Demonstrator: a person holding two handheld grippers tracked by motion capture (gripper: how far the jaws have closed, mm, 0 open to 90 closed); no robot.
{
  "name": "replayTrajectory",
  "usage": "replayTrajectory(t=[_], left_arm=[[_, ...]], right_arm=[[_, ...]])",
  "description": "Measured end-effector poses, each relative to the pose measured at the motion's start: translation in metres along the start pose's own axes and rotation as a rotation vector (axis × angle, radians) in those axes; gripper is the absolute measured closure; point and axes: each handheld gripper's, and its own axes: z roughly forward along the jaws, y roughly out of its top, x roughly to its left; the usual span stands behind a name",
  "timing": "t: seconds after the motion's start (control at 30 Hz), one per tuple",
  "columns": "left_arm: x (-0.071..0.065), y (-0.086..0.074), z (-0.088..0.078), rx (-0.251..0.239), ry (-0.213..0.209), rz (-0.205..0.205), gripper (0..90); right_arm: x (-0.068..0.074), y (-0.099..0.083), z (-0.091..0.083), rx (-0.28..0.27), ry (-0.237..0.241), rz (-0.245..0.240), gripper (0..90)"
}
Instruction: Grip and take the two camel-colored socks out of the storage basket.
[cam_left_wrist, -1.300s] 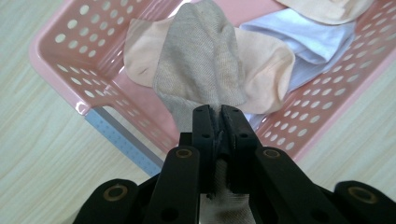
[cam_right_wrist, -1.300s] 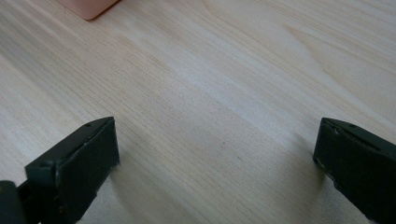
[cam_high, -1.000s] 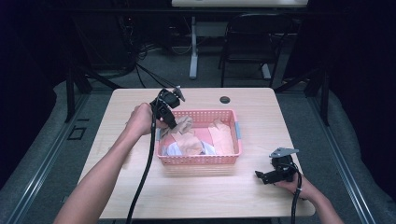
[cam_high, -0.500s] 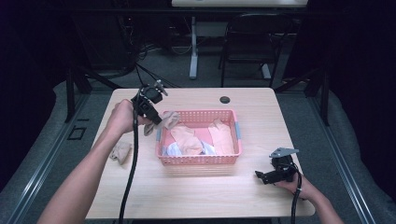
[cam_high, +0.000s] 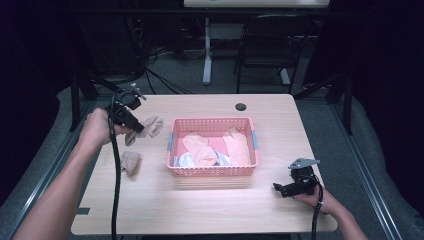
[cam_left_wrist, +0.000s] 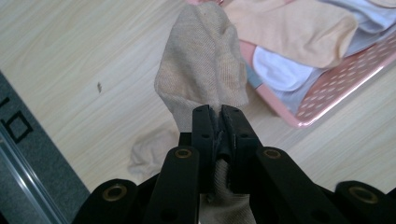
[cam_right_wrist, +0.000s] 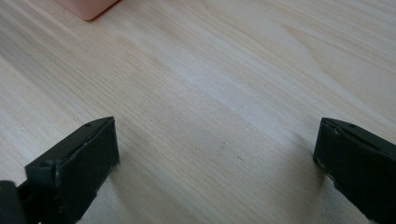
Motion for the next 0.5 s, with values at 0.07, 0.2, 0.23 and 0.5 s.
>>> replayTrajectory(t=[0.07, 0.2, 0.23, 0.5], left_arm=[[0.011, -0.012, 0.000, 0.010, 0.001, -0.022, 84.3], [0.022, -0.023, 0.002, -0.002, 0.007, -0.058, 84.2], [0.025, -0.026, 0.002, 0.001, 0.006, -0.062, 84.2], [0.040, -0.043, 0.006, 0.000, 0.010, -0.111, 84.3]], right_arm=[[0.000, 0.000, 0.000, 0.001, -0.001, 0.000, 0.0], [0.000, 0.000, 0.000, 0.002, -0.002, 0.000, 0.0], [0.000, 0.000, 0.000, 0.002, -0.002, 0.000, 0.0], [0.000, 0.000, 0.000, 0.001, -0.003, 0.002, 0.0]])
